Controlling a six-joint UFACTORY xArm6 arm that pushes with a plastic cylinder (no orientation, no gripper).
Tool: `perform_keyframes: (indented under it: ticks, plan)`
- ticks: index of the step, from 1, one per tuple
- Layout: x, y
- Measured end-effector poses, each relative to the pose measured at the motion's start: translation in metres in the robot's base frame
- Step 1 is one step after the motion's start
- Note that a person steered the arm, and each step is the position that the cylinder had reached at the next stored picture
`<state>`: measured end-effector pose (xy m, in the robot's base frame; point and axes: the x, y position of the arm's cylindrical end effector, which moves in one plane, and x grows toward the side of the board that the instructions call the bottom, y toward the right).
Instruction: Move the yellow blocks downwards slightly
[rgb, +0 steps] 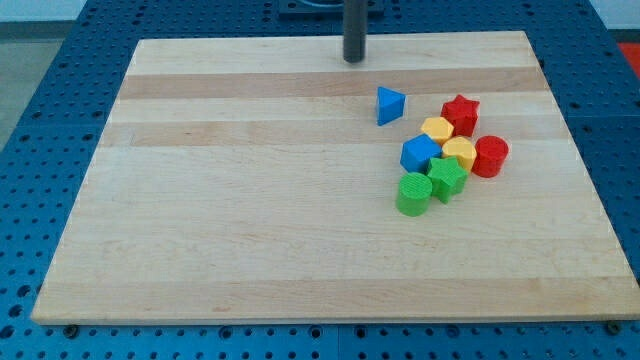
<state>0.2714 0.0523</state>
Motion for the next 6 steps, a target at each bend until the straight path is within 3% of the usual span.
perform_keyframes:
  ticks: [1,2,3,4,5,6]
  plan:
    - [0.094,0.059]
    - [0.141,0.098]
    - [0.142,0.098]
    - [0.109,0.093]
    - [0.032,0.054]
    - [-0.018,0.008]
